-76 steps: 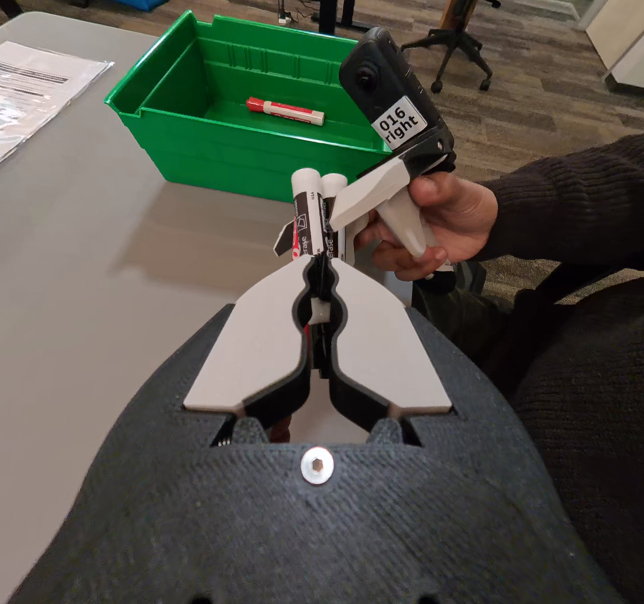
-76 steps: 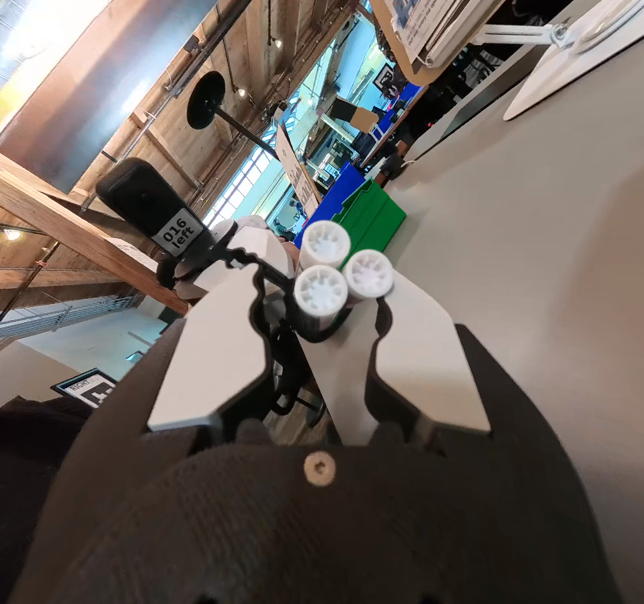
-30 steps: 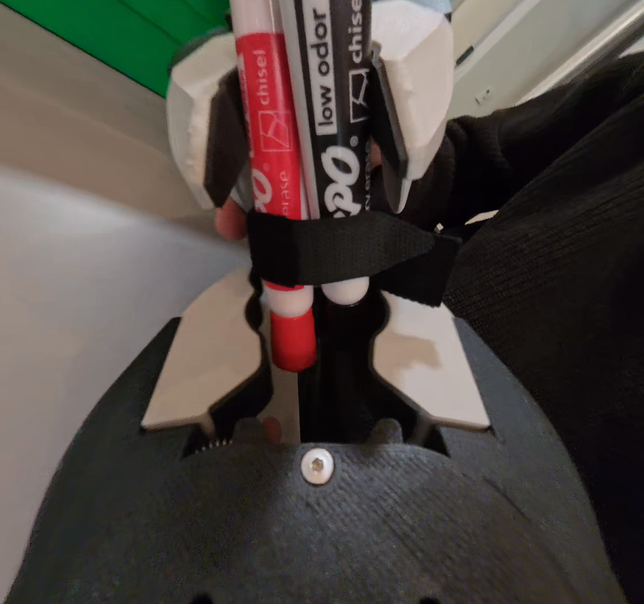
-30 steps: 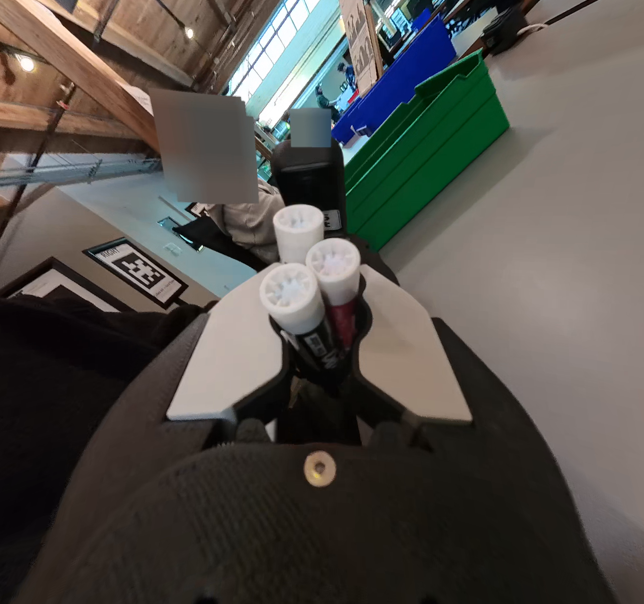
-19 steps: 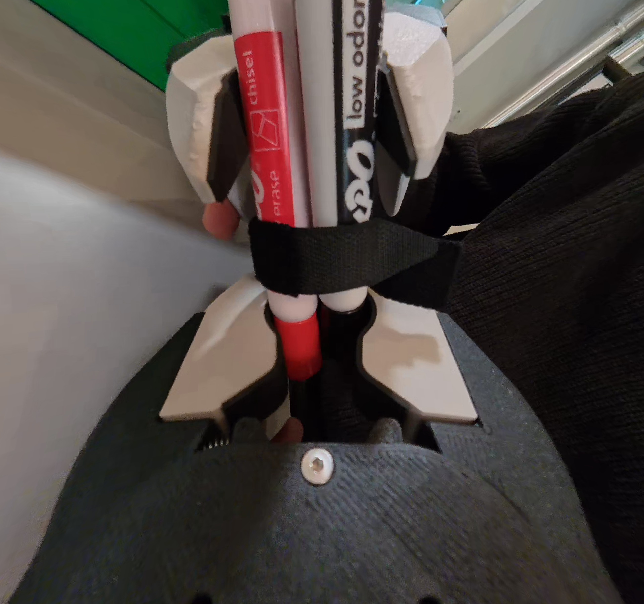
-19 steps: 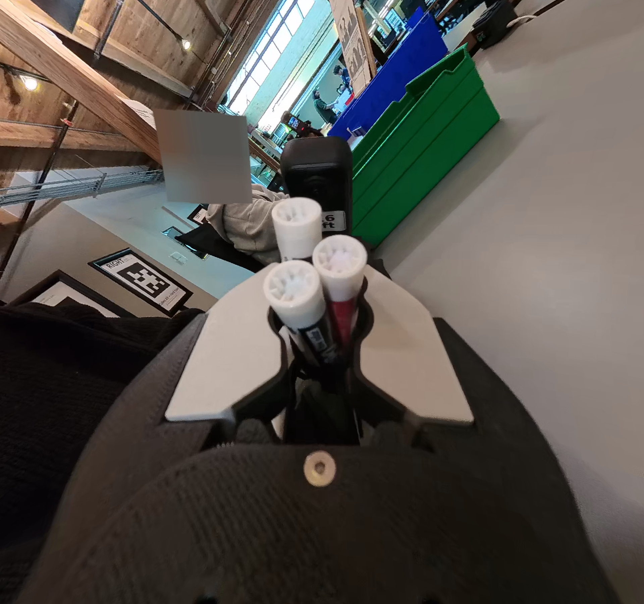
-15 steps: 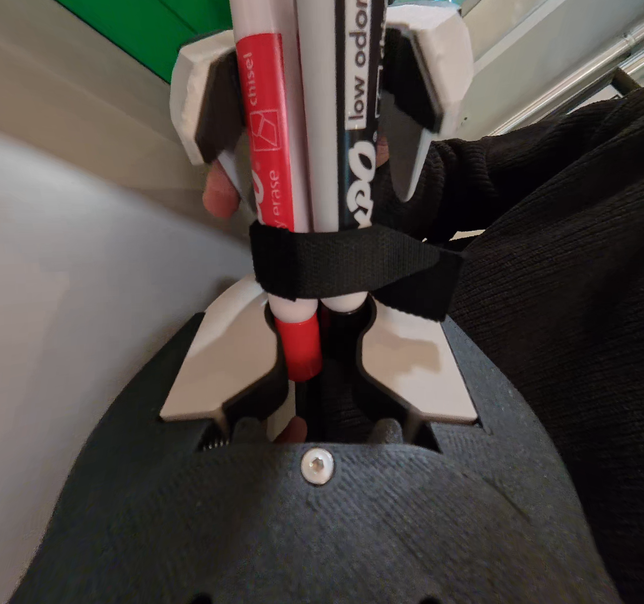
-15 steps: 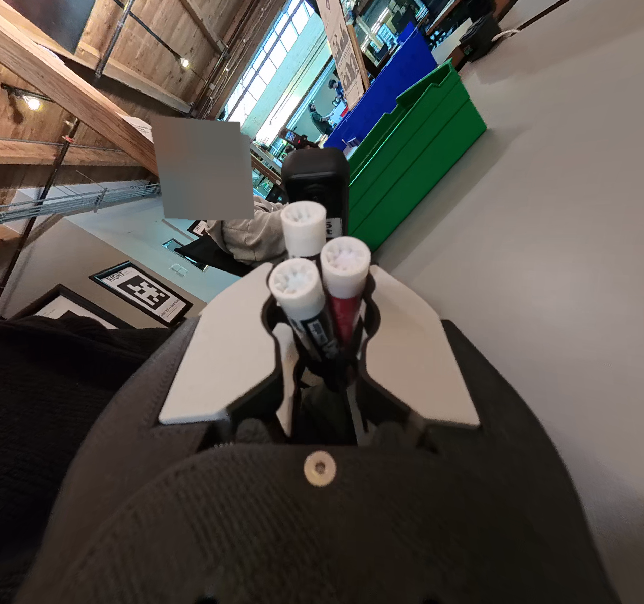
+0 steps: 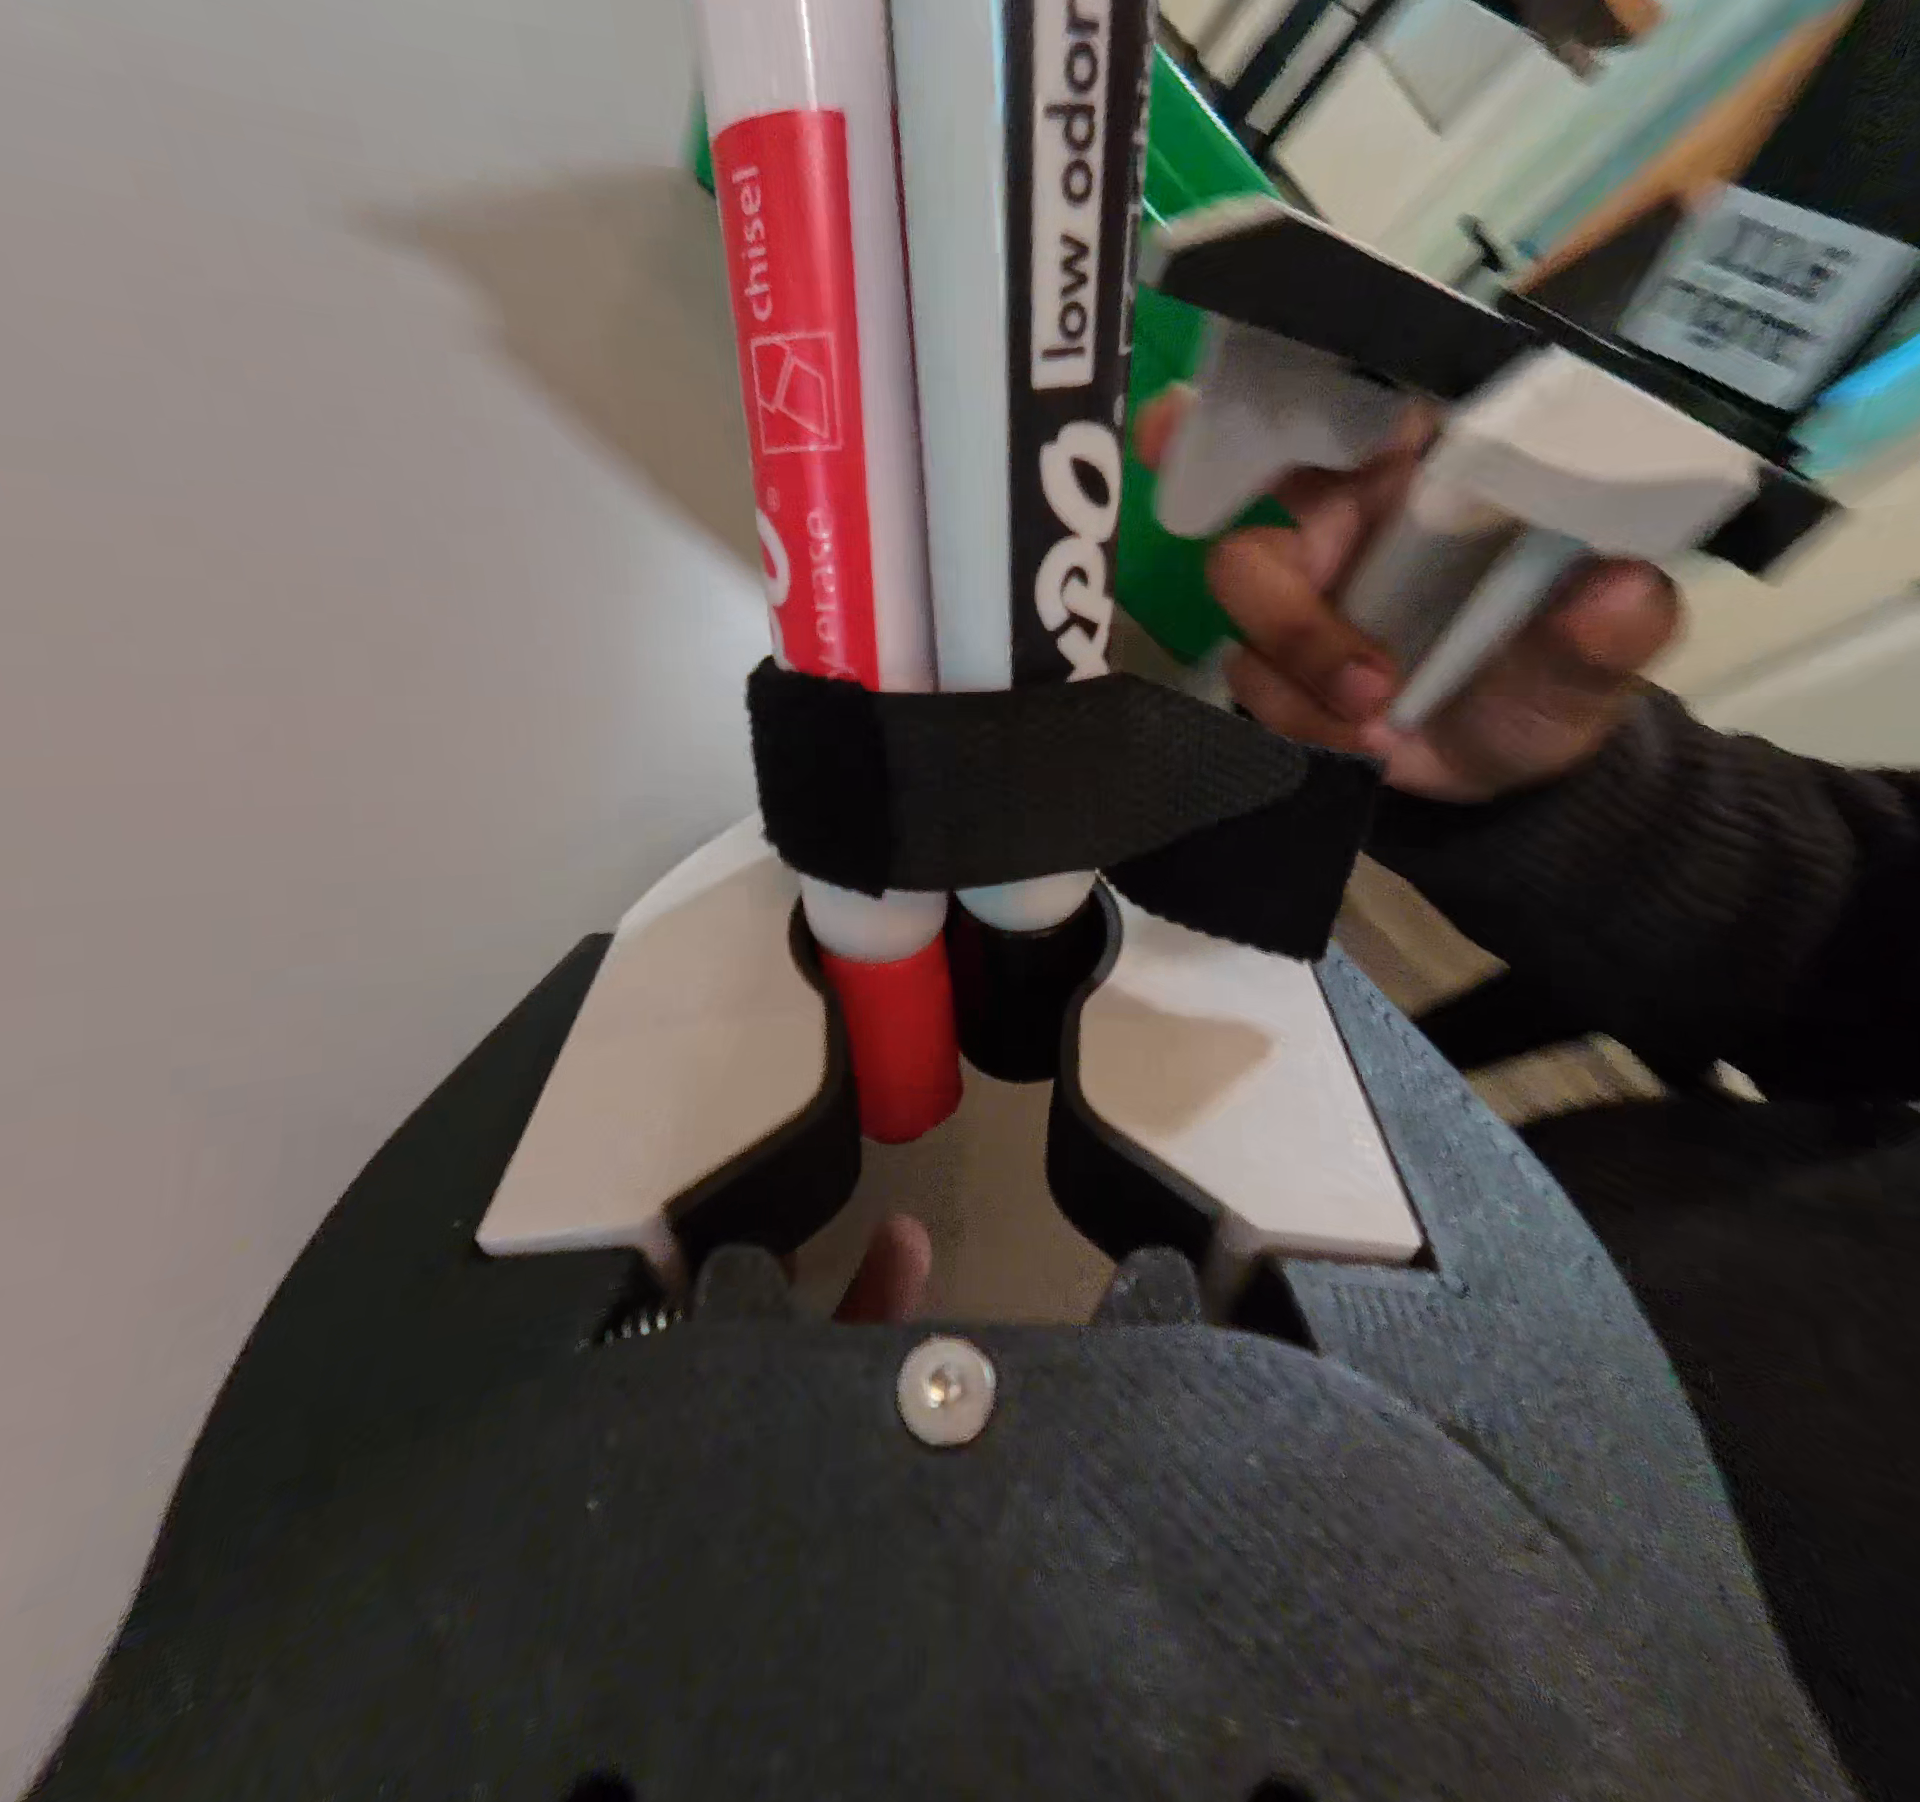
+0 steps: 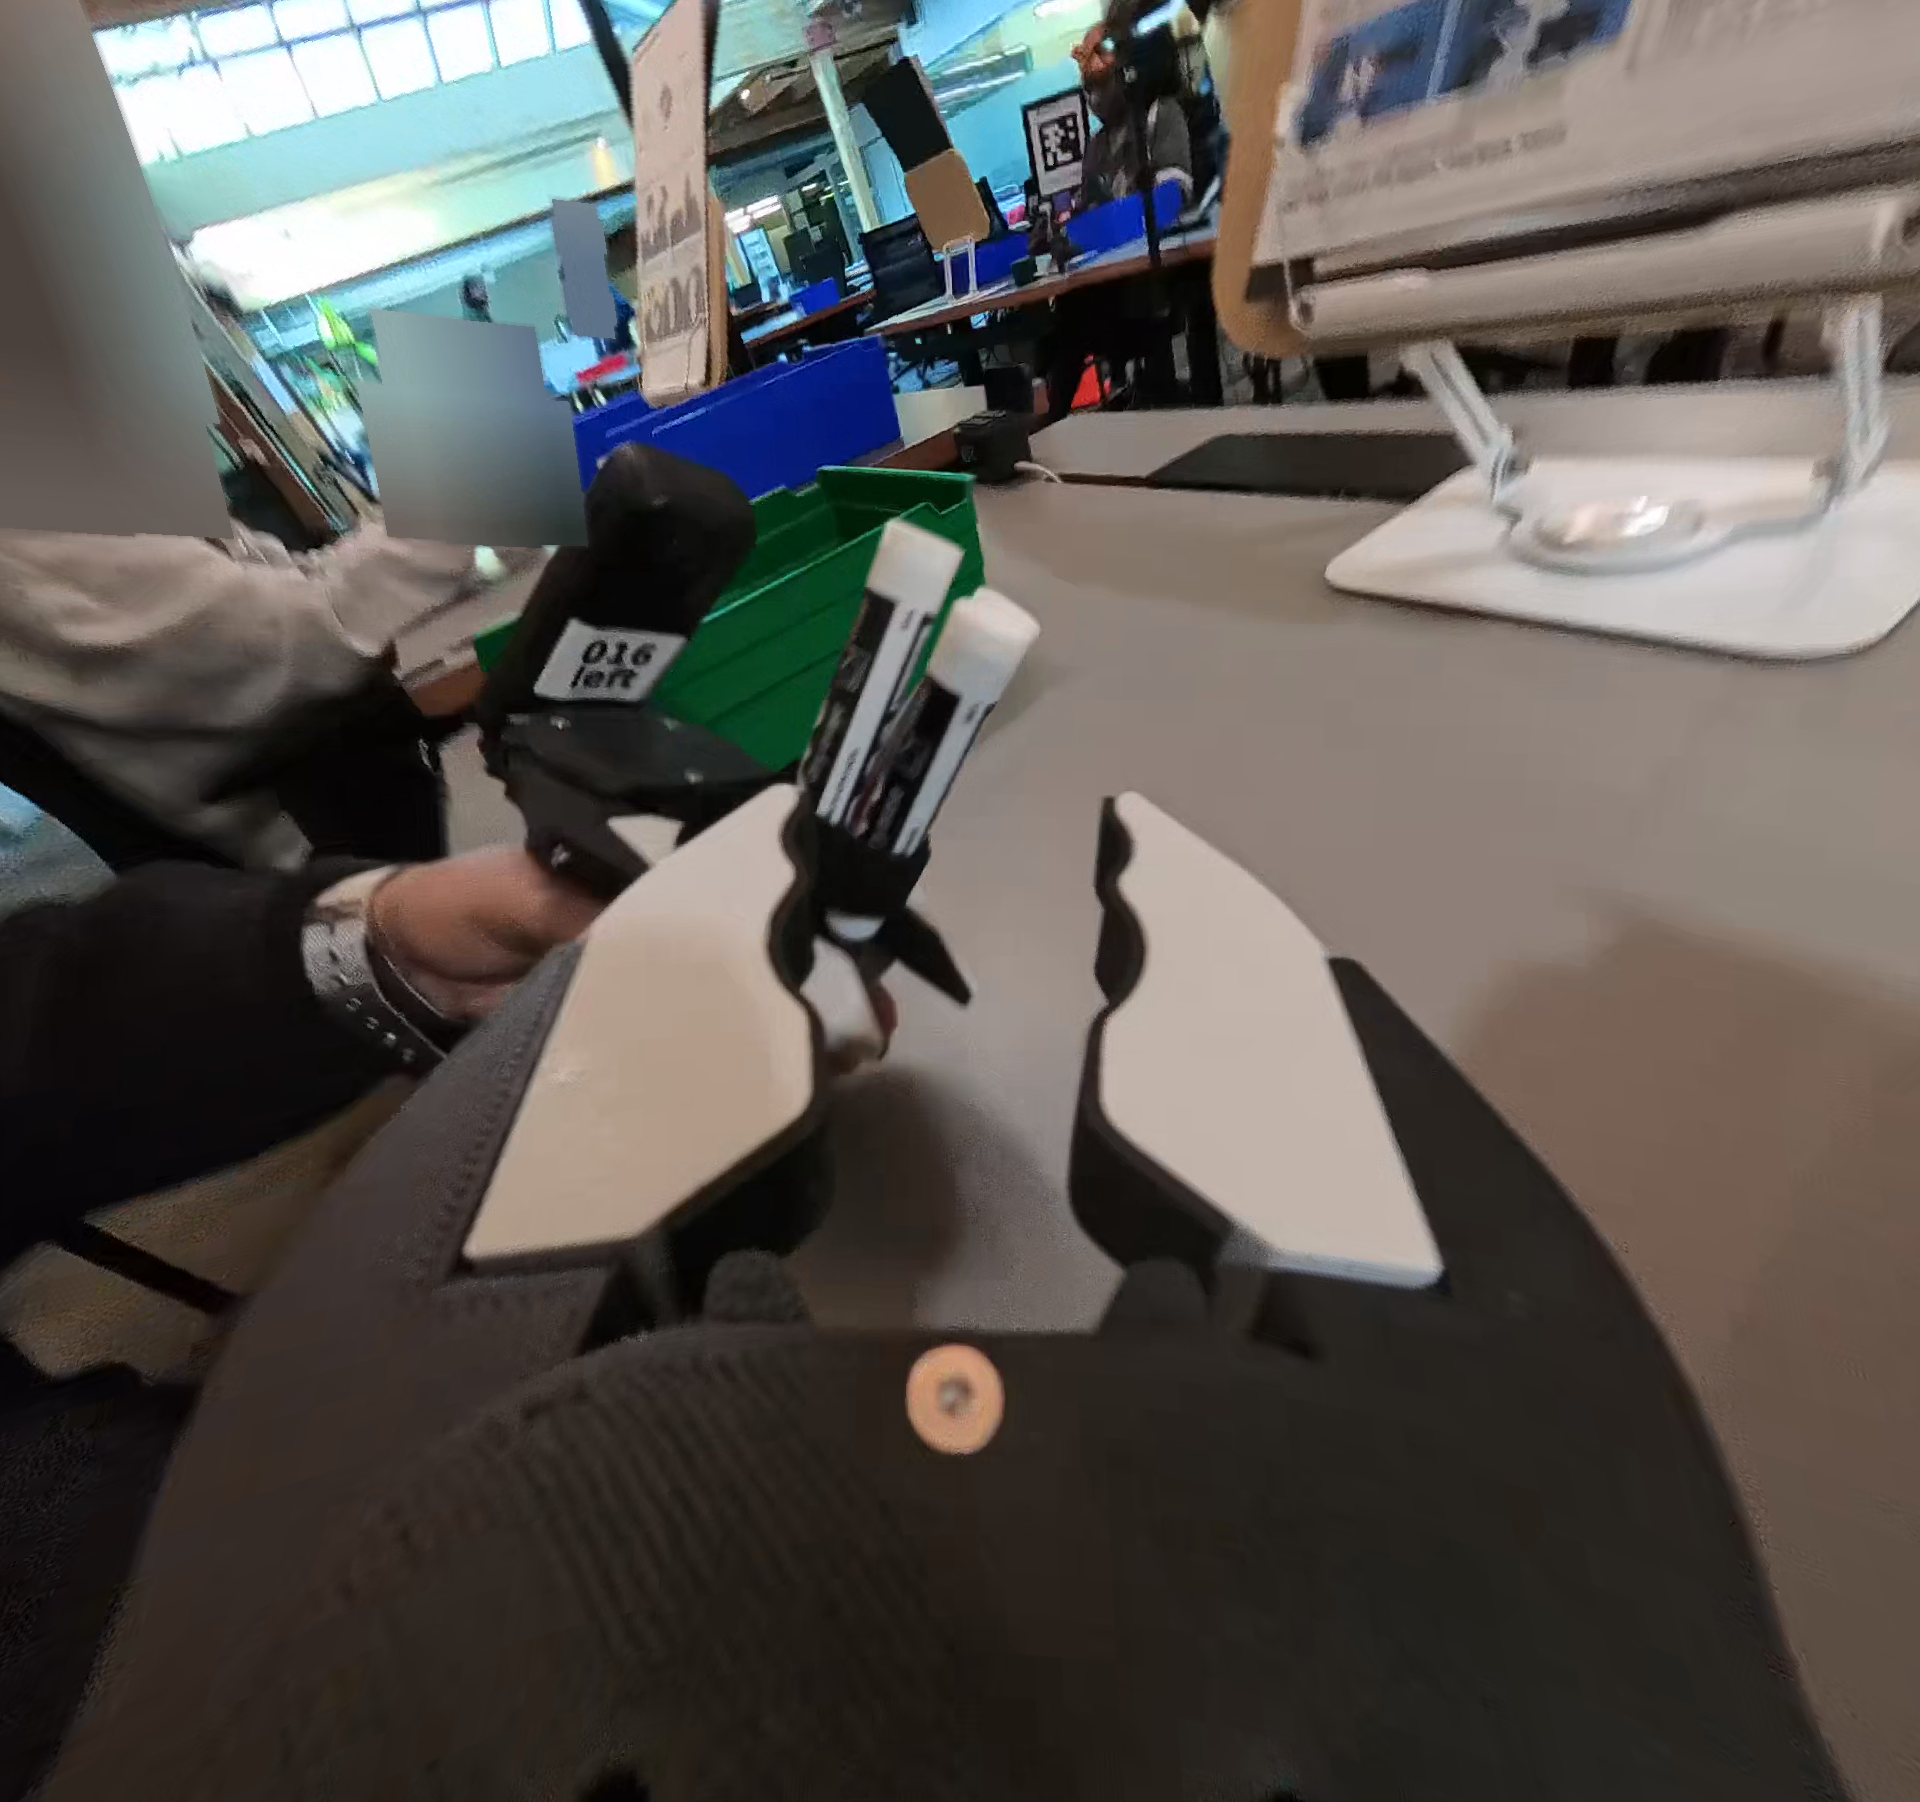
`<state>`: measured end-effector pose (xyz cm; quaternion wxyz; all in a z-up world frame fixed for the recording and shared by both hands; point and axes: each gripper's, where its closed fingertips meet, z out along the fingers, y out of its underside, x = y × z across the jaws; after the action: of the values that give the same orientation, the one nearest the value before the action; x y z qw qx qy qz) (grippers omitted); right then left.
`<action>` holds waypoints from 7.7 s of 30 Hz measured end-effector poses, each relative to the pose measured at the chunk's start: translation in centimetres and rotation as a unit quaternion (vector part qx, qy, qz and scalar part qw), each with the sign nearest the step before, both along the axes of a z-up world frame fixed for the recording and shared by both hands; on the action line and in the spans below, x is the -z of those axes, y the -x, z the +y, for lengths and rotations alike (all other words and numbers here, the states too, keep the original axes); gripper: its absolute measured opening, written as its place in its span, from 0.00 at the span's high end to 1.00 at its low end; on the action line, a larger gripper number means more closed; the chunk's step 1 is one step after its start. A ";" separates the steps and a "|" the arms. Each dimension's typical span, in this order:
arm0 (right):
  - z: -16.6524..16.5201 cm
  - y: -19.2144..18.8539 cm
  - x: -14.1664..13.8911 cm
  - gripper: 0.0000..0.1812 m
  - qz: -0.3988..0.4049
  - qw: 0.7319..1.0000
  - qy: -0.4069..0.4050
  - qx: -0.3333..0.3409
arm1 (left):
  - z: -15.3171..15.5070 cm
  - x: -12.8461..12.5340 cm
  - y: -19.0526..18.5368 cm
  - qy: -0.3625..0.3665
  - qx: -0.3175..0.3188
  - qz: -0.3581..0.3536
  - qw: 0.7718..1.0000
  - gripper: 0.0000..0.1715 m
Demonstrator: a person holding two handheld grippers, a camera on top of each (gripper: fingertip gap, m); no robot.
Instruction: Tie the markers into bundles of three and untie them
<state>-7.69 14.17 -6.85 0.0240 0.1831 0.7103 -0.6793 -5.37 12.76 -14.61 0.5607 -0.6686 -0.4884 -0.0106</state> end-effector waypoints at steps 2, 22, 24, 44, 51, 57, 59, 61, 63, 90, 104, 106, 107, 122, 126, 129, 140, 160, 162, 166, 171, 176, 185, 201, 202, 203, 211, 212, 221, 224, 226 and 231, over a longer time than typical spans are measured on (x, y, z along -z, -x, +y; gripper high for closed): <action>-0.6 -1.5 0.1 0.77 0.041 0.999 -0.016 -0.020 | -1.5 -0.3 1.2 0.035 -0.060 0.035 0.997 0.78; -3.0 -5.0 3.2 0.98 -0.061 0.993 -0.075 -0.065 | -0.8 0.2 1.5 0.173 -0.105 0.097 0.974 0.77; -3.0 -4.6 3.7 0.98 -0.074 0.992 -0.085 -0.062 | -0.6 0.9 1.5 0.137 -0.103 0.060 0.983 0.77; 1.6 2.9 4.7 0.99 0.025 0.976 -0.199 0.089 | -2.9 2.8 1.7 0.011 -0.103 -0.061 0.993 0.78; 10.2 8.5 -2.4 0.99 0.133 0.932 -0.242 0.234 | -2.5 2.8 1.5 0.009 -0.091 -0.058 0.994 0.77; 22.2 13.9 -2.0 0.94 -0.019 0.897 -0.262 0.357 | -2.6 2.8 1.6 0.003 -0.088 -0.064 0.994 0.77; 24.5 14.2 -0.6 0.80 -0.067 0.885 -0.284 0.363 | -2.5 2.9 1.5 0.008 -0.085 -0.063 0.994 0.77; 26.2 13.5 0.6 0.63 -0.098 0.874 -0.325 0.349 | -2.3 2.9 1.5 0.011 -0.082 -0.063 0.995 0.77; 27.7 12.0 -0.1 0.59 -0.087 0.857 -0.363 0.354 | -2.2 2.9 1.4 0.013 -0.081 -0.064 0.995 0.77; 44.2 -6.8 14.2 0.76 -0.255 0.837 -0.296 0.383 | 5.1 0.5 3.8 0.001 0.014 -0.027 1.000 0.77; 50.5 -8.4 45.0 0.74 -0.335 0.784 -0.362 0.377 | 6.3 0.1 10.1 -0.012 -0.048 -0.004 0.999 0.77; 50.8 -8.1 51.4 0.79 -0.296 0.786 -0.423 0.340 | 6.6 0.6 10.7 -0.028 -0.044 -0.020 0.998 0.77; 50.8 -7.5 54.4 0.82 -0.271 0.787 -0.450 0.323 | 6.6 0.8 11.1 -0.038 -0.049 -0.026 0.998 0.77; 47.4 -0.8 80.4 0.85 -0.357 0.652 -0.529 0.410 | 5.6 0.5 17.4 -0.036 -0.130 -0.070 0.988 0.77; 47.1 -2.0 82.8 0.85 -0.409 0.594 -0.533 0.443 | 7.5 -0.4 18.7 -0.012 -0.097 -0.045 0.994 0.77; 46.8 -3.0 84.0 0.83 -0.432 0.581 -0.538 0.432 | 8.3 -0.6 19.0 -0.016 -0.088 -0.048 0.995 0.77; 47.6 -4.1 85.2 0.90 -0.502 0.609 -0.507 0.347 | 9.0 -0.5 18.8 -0.024 -0.073 -0.052 0.996 0.77; 56.2 -7.2 33.1 0.90 -0.291 0.722 -0.318 0.540 | 8.8 -4.1 7.4 -0.102 0.087 -0.006 0.991 0.77; 56.9 -5.9 23.6 0.91 -0.190 0.732 -0.325 0.567 | 8.2 -4.1 6.3 -0.092 0.110 -0.006 0.990 0.77; 51.9 -2.8 6.9 0.91 -0.033 0.778 -0.282 0.561 | 7.5 -4.6 3.8 -0.085 0.132 -0.012 0.987 0.77; 40.2 2.0 -1.0 0.91 0.011 0.845 -0.311 0.435 | 5.2 -4.1 0.4 -0.079 0.116 -0.040 0.989 0.77; 31.9 6.2 3.2 0.91 -0.138 0.865 -0.398 0.273 | 1.9 -4.3 -3.0 -0.114 0.089 -0.031 0.989 0.77; 27.9 8.6 5.2 0.79 -0.147 0.879 -0.372 0.258 | -0.6 -3.7 -8.4 -0.142 0.071 -0.038 0.987 0.77; 41.3 16.5 7.5 0.82 -0.104 0.912 -0.224 0.327 | -2.0 -2.5 -15.3 -0.157 0.013 -0.054 0.986 0.77; 40.9 16.6 8.0 0.88 -0.103 0.913 -0.231 0.320 | -2.0 -2.5 -15.3 -0.156 0.011 -0.053 0.986 0.77; 40.5 16.7 8.4 0.90 -0.100 0.911 -0.241 0.317 | -2.0 -2.5 -15.4 -0.158 0.012 -0.054 0.986 0.77; 39.7 16.5 8.0 0.95 -0.138 0.904 -0.174 0.365 | -0.6 -3.0 -15.0 -0.170 0.044 -0.059 0.983 0.77; 39.8 16.4 8.1 0.95 -0.139 0.899 -0.169 0.378 | -0.4 -3.0 -14.9 -0.169 0.049 -0.060 0.983 0.77; 39.1 13.3 8.0 0.97 -0.089 0.857 -0.237 0.450 | 2.5 -2.6 -13.2 -0.148 0.122 -0.070 0.979 0.77; 38.6 12.7 8.0 0.97 -0.078 0.856 -0.248 0.446 | 3.5 -2.4 -12.6 -0.147 0.143 -0.078 0.976 0.77; 38.7 13.1 8.0 0.97 -0.072 0.868 -0.244 0.427 | 4.0 -2.3 -12.4 -0.146 0.156 -0.081 0.974 0.77; 39.0 13.1 8.0 0.97 -0.072 0.881 -0.231 0.406 | 5.0 -1.9 -11.4 -0.147 0.166 -0.091 0.971 0.77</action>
<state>-20.80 53.16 -14.80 -0.2460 0.5042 0.7069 -0.4307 6.05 17.74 -12.69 0.5962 -0.6471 -0.4125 -0.2358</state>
